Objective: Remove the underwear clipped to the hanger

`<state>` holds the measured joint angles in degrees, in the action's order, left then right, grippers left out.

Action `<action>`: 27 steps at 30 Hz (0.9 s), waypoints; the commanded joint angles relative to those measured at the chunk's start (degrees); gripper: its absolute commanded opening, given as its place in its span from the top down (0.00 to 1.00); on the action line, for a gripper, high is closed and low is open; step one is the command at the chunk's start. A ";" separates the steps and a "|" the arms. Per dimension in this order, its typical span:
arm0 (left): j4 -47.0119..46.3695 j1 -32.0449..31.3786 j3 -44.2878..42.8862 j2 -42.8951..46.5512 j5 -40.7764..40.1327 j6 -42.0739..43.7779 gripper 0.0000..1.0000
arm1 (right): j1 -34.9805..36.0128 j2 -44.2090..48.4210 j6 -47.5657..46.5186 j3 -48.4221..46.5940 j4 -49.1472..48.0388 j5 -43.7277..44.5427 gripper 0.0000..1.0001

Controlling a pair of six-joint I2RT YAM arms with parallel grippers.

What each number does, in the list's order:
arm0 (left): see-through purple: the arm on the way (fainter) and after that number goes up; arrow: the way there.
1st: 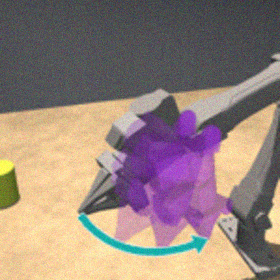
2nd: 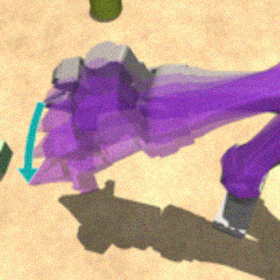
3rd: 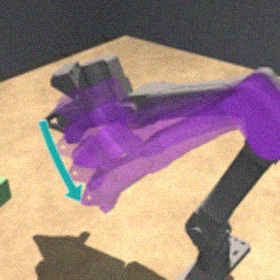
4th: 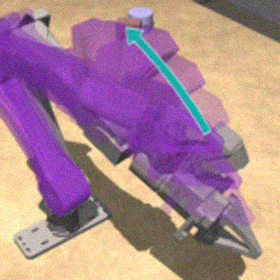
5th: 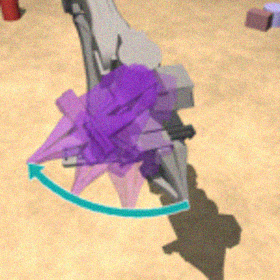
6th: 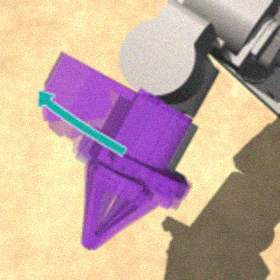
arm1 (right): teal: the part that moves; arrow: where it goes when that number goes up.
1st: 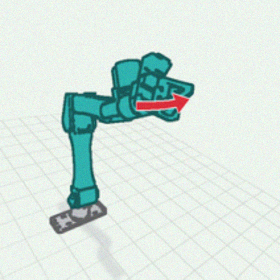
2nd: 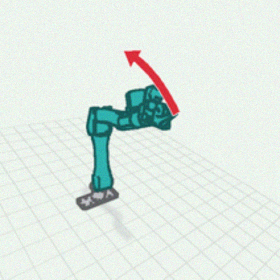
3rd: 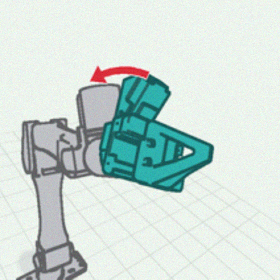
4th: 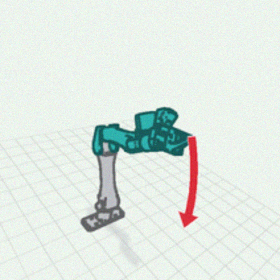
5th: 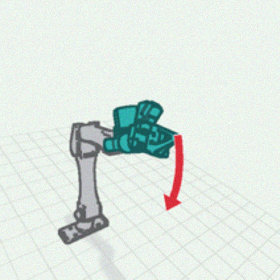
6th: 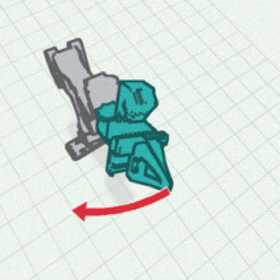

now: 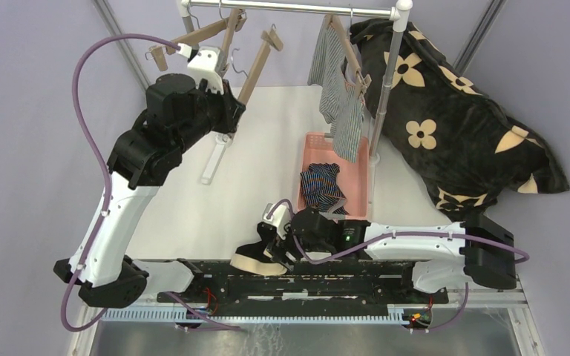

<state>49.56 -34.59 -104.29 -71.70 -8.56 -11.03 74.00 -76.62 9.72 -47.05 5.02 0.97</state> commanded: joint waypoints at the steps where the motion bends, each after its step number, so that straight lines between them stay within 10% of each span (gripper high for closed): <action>1: -0.45 0.16 -9.30 -4.09 -1.74 4.42 0.97 | 0.38 -2.27 4.55 2.99 -8.61 1.06 0.16; 7: 1.47 0.79 -15.66 -11.75 -3.16 5.65 0.97 | 1.20 -9.88 5.06 3.15 -14.42 0.05 0.01; 17: 2.90 5.39 -21.86 -18.88 -1.14 5.84 0.97 | 1.76 -22.54 6.66 0.92 -20.09 1.56 0.03; 21: 2.45 6.93 -23.74 -20.91 0.16 5.96 0.97 | 1.92 -25.99 8.17 0.27 -19.69 2.39 0.31; 25: 0.26 7.68 -24.25 -21.69 2.07 5.56 0.97 | 2.13 -26.41 9.85 -0.04 -18.22 4.87 0.96; 27: -0.73 7.81 -24.41 -21.86 2.26 5.67 0.97 | 2.12 -23.38 9.97 0.97 -18.16 5.77 0.99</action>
<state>53.93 -27.05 -125.69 -93.43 -8.45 -7.57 75.55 -101.71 17.74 -46.72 -15.94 4.58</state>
